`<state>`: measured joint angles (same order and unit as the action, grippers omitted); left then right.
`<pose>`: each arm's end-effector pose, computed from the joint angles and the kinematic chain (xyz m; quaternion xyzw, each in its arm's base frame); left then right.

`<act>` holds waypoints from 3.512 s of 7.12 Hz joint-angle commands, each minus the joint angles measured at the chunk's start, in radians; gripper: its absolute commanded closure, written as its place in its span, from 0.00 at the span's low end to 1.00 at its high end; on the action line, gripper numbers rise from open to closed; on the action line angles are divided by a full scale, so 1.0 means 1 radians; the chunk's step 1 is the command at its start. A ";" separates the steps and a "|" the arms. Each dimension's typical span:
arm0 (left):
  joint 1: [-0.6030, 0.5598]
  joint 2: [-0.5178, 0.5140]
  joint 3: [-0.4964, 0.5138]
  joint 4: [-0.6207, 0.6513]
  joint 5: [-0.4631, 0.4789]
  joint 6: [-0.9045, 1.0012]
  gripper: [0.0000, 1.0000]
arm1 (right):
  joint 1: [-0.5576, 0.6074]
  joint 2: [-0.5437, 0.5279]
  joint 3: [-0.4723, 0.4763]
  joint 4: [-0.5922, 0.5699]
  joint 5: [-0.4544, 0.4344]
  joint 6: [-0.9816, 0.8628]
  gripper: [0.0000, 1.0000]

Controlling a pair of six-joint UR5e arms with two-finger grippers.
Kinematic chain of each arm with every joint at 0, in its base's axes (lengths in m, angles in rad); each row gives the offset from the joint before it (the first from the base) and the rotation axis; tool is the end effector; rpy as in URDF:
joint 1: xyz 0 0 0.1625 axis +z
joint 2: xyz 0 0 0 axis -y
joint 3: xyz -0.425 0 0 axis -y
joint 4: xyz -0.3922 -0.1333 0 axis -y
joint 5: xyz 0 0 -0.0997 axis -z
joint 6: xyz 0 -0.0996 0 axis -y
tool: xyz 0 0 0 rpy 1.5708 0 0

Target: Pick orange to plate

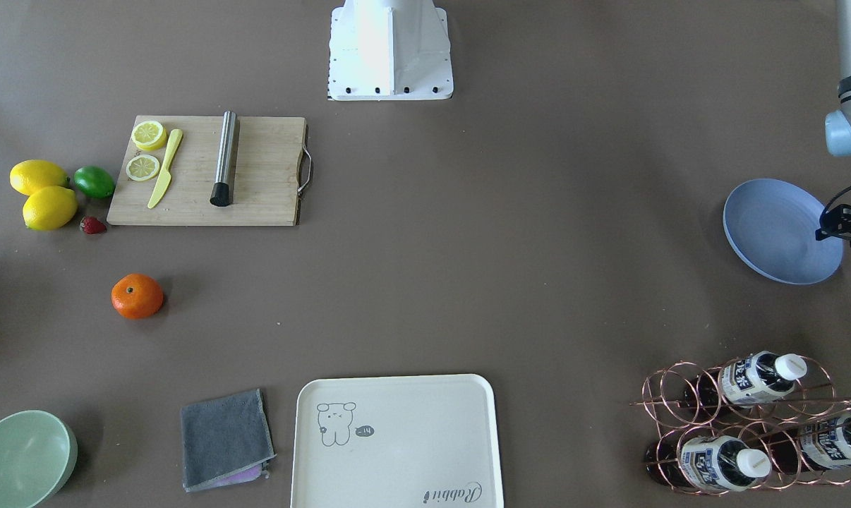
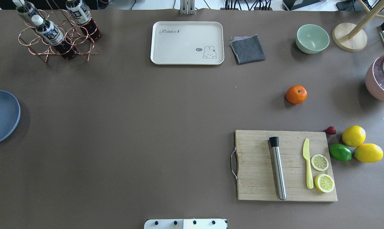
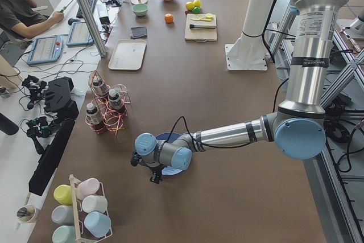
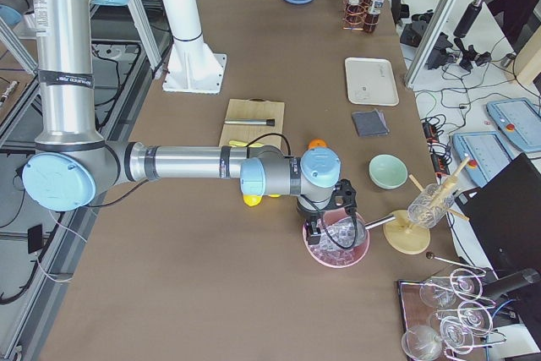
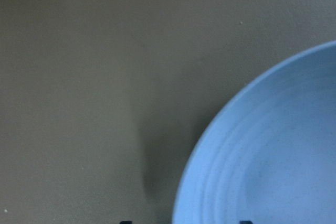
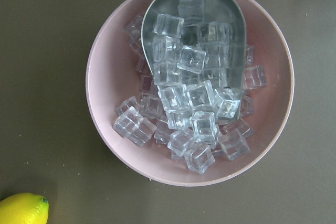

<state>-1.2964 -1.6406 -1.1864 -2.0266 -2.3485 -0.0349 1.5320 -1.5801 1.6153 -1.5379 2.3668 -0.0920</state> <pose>0.0775 -0.5093 0.7641 0.0063 0.3837 0.1368 0.9132 0.0430 -0.4943 0.6364 0.0417 -0.3864 -0.0734 0.9185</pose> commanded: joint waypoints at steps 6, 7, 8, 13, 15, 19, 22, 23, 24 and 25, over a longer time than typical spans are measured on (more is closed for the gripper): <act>0.003 -0.022 -0.180 0.015 -0.058 -0.161 1.00 | -0.007 0.028 0.014 0.008 0.072 0.002 0.00; 0.003 -0.050 -0.256 0.013 -0.105 -0.328 1.00 | -0.036 0.058 0.017 0.012 0.077 0.002 0.00; 0.055 -0.062 -0.356 0.014 -0.106 -0.490 1.00 | -0.074 0.101 0.021 0.010 0.080 0.046 0.00; 0.498 -0.322 -0.523 0.014 0.120 -1.172 1.00 | -0.352 0.259 0.066 0.050 0.046 0.513 0.00; 0.610 -0.437 -0.425 0.011 0.228 -1.233 1.00 | -0.462 0.284 0.060 0.128 -0.096 0.693 0.00; 0.744 -0.508 -0.360 -0.003 0.369 -1.290 1.00 | -0.552 0.321 -0.043 0.196 -0.165 0.704 0.00; 0.749 -0.518 -0.367 -0.004 0.373 -1.290 0.92 | -0.569 0.347 -0.078 0.197 -0.167 0.718 0.00; 0.749 -0.518 -0.368 -0.010 0.374 -1.289 0.17 | -0.578 0.350 -0.092 0.197 -0.178 0.718 0.00; 0.747 -0.516 -0.368 -0.033 0.376 -1.290 0.14 | -0.595 0.351 -0.104 0.209 -0.193 0.719 0.00; 0.747 -0.515 -0.368 -0.035 0.376 -1.290 0.13 | -0.601 0.351 -0.150 0.269 -0.201 0.718 0.00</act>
<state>-0.5485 -2.1566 -1.5538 -2.0526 -1.9735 -1.3250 0.9425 -1.2300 1.5057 -1.3174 2.1779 0.6262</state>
